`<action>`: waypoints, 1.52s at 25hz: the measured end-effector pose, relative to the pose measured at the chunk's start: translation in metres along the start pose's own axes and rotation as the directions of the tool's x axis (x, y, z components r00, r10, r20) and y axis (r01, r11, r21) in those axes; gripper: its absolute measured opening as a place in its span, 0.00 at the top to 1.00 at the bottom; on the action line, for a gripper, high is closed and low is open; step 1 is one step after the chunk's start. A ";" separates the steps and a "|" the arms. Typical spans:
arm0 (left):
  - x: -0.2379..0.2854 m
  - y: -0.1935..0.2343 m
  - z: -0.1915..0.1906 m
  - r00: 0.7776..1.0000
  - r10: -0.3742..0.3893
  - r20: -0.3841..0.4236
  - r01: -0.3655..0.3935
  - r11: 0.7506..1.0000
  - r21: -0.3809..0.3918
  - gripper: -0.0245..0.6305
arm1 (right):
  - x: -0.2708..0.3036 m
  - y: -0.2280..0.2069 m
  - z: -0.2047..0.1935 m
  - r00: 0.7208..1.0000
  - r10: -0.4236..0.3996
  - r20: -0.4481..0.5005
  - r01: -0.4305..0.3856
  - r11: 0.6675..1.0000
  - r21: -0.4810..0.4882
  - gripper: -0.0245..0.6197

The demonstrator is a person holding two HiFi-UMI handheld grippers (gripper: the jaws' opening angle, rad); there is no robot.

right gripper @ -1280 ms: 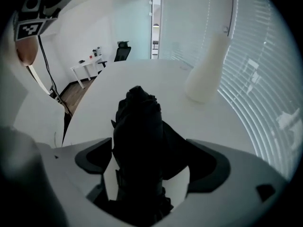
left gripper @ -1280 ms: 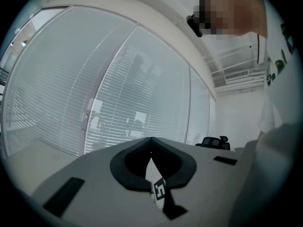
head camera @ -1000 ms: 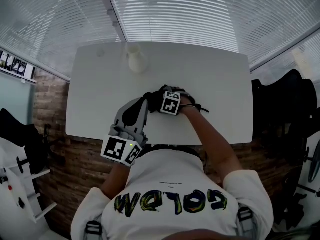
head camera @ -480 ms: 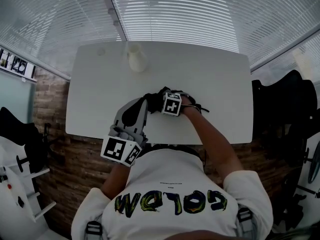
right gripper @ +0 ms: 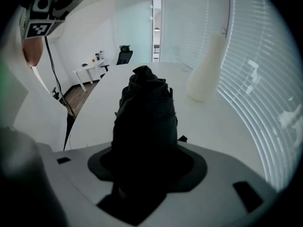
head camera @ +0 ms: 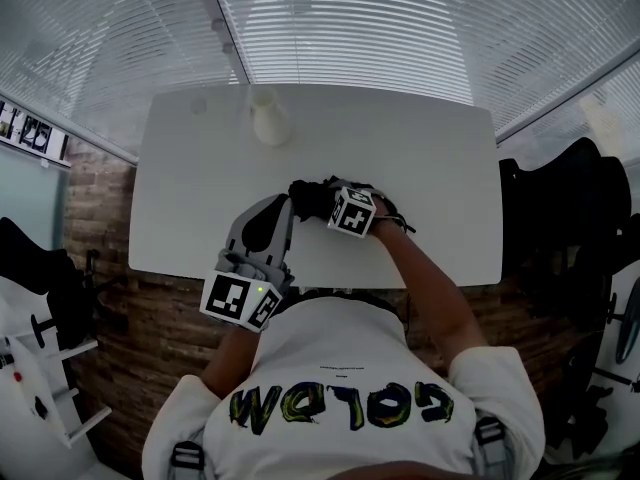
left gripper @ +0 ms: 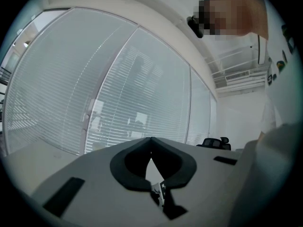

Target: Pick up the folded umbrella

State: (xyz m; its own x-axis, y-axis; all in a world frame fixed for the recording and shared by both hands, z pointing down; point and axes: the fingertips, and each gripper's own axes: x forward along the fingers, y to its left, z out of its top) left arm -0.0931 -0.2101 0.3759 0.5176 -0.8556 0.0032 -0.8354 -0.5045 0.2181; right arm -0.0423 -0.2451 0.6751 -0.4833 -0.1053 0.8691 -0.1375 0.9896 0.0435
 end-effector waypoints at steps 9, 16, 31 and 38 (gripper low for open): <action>0.008 -0.003 0.001 1.000 -0.016 0.010 0.016 1.000 0.000 0.95 | -0.077 -0.037 0.023 0.958 -0.203 0.204 0.172 0.972 0.157 0.58; 0.014 -0.007 0.005 0.999 -0.027 0.018 0.027 1.000 -0.001 0.95 | -0.144 -0.049 0.041 0.871 -0.323 0.370 0.223 0.931 0.288 0.58; 0.020 -0.009 0.011 0.999 -0.037 0.030 0.037 0.999 0.007 0.95 | -0.272 -0.037 0.064 0.612 -0.503 0.611 0.242 0.854 0.460 0.58; 0.019 -0.011 0.014 0.998 -0.039 0.038 0.039 0.999 0.008 0.95 | -0.313 -0.020 0.063 0.514 -0.547 0.661 0.232 0.830 0.507 0.57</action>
State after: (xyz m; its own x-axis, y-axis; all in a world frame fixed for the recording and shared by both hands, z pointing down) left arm -0.0770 -0.2223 0.3596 0.5427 -0.8388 -0.0426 -0.8160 -0.5386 0.2100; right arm 0.0572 -0.2381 0.3713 -0.7444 -0.6606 0.0974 -0.6646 0.7471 -0.0123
